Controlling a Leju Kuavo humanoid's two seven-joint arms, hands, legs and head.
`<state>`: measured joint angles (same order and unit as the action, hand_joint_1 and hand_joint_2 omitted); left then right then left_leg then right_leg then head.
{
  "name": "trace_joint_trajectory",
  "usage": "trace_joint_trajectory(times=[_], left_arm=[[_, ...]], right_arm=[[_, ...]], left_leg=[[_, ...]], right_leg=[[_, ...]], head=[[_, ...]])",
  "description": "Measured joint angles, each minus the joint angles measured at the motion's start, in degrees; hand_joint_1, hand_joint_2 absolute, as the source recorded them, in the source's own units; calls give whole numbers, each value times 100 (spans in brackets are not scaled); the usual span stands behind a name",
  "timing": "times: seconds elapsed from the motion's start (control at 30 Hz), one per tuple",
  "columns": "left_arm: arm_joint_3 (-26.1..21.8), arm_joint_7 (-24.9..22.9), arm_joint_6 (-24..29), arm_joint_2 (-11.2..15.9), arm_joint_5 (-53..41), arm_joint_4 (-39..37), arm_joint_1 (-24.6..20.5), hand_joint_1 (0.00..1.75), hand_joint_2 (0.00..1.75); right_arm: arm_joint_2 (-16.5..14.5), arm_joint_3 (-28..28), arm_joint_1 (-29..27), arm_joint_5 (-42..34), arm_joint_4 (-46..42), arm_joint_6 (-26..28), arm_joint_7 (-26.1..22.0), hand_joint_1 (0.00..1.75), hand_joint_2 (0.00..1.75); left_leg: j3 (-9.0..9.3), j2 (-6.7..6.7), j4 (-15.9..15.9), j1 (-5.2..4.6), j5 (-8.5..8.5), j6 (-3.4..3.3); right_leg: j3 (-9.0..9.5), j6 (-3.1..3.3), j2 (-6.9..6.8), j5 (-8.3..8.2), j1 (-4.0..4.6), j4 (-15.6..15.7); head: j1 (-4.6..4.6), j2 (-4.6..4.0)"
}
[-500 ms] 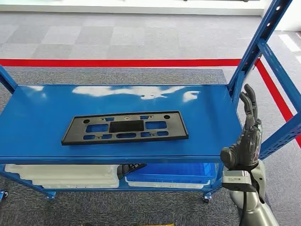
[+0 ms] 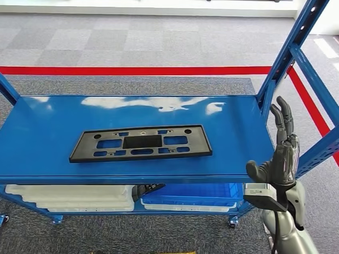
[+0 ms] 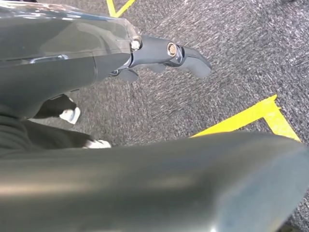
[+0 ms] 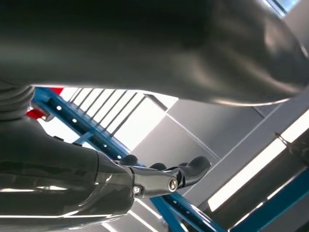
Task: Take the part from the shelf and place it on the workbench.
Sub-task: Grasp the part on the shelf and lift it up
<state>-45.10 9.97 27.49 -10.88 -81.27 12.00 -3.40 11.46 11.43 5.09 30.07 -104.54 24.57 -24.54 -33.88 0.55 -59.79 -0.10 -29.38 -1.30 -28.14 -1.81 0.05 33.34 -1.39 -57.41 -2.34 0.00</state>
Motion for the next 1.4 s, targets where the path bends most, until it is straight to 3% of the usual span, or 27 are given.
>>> trace_joint_trajectory(times=[0.23,0.4,0.53,0.87,1.4], left_arm=[[1,20,-68,0,-1,0,10,0,0],[6,28,-106,0,-68,0,6,0,0],[13,38,-108,0,-126,0,-1,0,0],[39,-7,-123,0,-193,0,-8,0,0],[167,-33,-182,0,-332,0,-7,0,0]], right_arm=[[690,53,-185,973,759,-1101,502,0,0],[944,231,-162,1947,1538,-1185,1098,0,0],[946,417,-18,2653,2250,-761,1445,0,0],[833,577,28,2729,3005,-232,1387,0,0],[725,693,36,3001,3063,-292,1180,0,0]], left_leg=[[-1,2,0,-3,-1,-1],[-1,2,0,-2,-1,-2],[0,2,0,0,-1,-2],[-2,2,0,-1,-2,-2],[-2,2,0,-1,-2,-2]], right_leg=[[1,-1,-3,0,-1,1],[1,-1,-3,-1,0,1],[0,-1,-3,0,1,1],[-1,-2,-3,2,1,1],[0,-3,-2,2,1,1]], head=[[0,0],[1,0],[1,0],[1,0],[1,0]])
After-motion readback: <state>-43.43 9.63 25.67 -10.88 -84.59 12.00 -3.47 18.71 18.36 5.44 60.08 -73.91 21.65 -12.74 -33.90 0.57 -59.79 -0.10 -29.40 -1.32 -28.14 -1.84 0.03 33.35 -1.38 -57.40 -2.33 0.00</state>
